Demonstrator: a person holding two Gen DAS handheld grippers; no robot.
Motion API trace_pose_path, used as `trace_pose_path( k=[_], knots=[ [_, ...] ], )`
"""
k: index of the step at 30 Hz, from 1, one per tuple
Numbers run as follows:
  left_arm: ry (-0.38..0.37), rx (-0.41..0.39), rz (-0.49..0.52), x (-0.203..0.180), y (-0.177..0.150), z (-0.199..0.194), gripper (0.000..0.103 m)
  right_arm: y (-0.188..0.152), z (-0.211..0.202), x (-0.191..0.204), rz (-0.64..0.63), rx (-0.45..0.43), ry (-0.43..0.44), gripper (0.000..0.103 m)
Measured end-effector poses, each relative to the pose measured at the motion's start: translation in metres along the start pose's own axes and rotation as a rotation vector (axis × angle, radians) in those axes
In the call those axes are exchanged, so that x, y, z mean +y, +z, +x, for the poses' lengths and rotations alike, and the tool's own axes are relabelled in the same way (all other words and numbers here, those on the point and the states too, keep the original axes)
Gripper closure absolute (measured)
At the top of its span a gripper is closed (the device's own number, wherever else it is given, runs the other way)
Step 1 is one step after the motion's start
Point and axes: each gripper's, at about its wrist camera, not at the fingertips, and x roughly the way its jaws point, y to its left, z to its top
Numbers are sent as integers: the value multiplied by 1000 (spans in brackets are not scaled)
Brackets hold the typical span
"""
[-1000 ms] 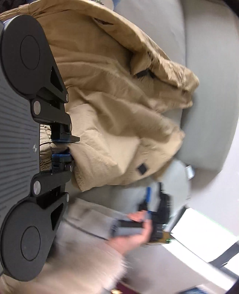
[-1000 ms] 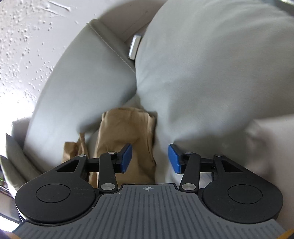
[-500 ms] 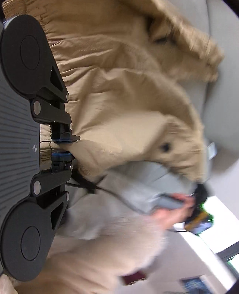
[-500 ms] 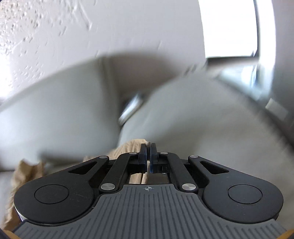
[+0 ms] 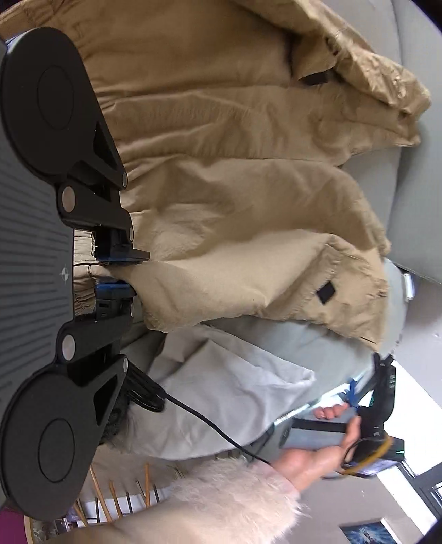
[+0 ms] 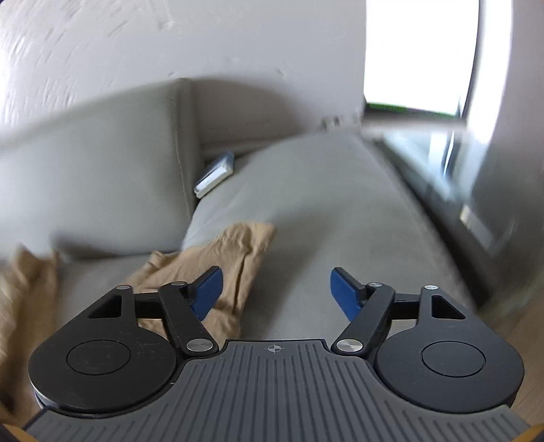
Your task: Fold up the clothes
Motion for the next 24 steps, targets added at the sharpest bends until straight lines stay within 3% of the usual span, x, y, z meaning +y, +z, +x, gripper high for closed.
trace_pose_path(
  k=[3, 5, 9, 11, 12, 18, 20, 21, 23, 24],
  knots=[
    [-14, -14, -17, 7, 5, -7, 94, -6, 13, -36, 282, 68, 130, 35],
    [-27, -15, -38, 12, 10, -10, 94, -11, 33, -51, 393, 112, 192, 39],
    [-56, -9, -74, 19, 16, -19, 94, -18, 60, -52, 435, 84, 259, 41],
    [-85, -6, -100, 26, 21, -27, 95, -16, 69, -43, 414, 73, 290, 90],
    [-108, -11, -108, 28, 23, -32, 96, -13, 65, -35, 362, 41, 267, 103],
    [-248, -25, -128, 23, 27, -40, 96, 23, 3, 13, 95, -216, 216, 103],
    [-246, 21, -129, 11, 19, -15, 95, 32, 1, 23, 3, -193, 97, 103],
    [-234, 53, -130, 2, 12, 3, 89, 37, 1, 27, -43, -179, 35, 99],
    [-195, 115, -111, -19, -3, 37, 70, 41, 5, 27, -85, -113, -65, 72],
    [-160, 139, -63, -33, -10, 47, 66, 41, 10, 22, -77, -58, -101, 50]
  ],
)
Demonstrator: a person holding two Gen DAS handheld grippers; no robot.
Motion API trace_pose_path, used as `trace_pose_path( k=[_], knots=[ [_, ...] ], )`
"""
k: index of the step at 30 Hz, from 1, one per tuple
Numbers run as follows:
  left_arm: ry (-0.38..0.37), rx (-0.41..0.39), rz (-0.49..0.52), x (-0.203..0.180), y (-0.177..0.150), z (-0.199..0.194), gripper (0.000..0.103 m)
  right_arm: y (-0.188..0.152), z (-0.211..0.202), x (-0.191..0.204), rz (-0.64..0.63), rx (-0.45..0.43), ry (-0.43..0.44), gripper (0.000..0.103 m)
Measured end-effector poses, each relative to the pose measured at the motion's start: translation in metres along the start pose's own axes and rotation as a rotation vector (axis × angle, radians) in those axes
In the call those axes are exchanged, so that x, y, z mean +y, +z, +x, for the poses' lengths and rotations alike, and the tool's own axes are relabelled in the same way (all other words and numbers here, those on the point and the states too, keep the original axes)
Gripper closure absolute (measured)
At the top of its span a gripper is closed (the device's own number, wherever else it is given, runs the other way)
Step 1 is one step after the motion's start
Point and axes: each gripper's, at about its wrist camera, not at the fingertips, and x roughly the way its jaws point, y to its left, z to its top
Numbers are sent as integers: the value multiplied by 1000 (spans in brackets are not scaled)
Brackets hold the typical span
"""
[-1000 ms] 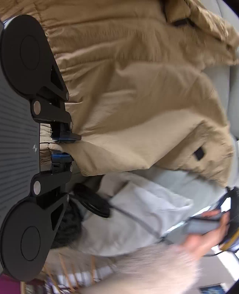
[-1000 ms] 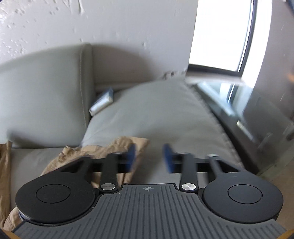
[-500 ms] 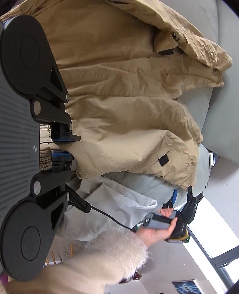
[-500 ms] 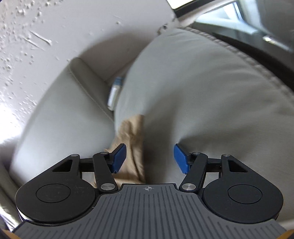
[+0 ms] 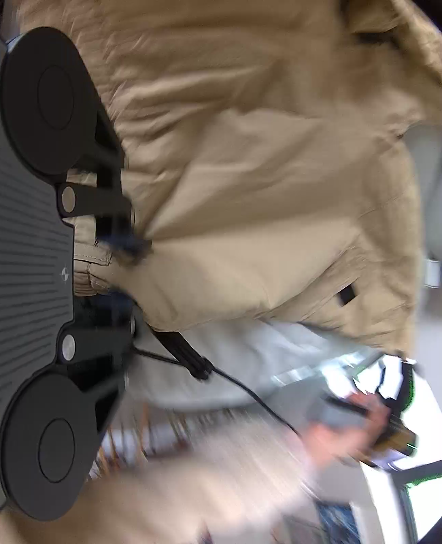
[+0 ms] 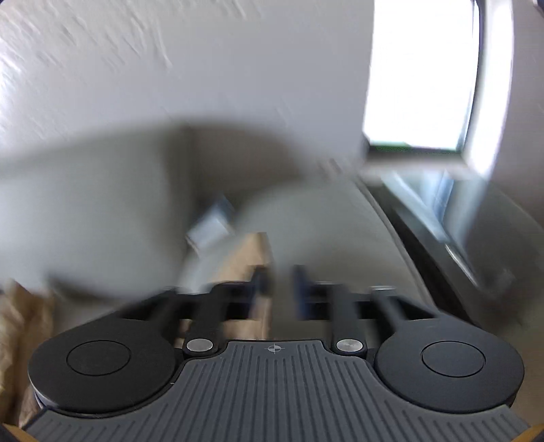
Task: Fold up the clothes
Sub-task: 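Open the left gripper and release the jacket hem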
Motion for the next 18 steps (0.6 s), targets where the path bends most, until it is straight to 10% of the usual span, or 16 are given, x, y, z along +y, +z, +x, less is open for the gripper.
trace_pose_path(
  k=[6, 11, 18],
  knots=[
    [-29, -107, 281, -53, -35, -45, 48, -16, -85, -51, 151, -59, 35, 37],
    [-214, -220, 342, -51, -65, -126, 39, -17, -214, -24, 48, -327, 121, 24],
    [232, -540, 141, 3, -69, -217, 40, -10, -317, 59, -65, -339, 443, 23]
  ],
)
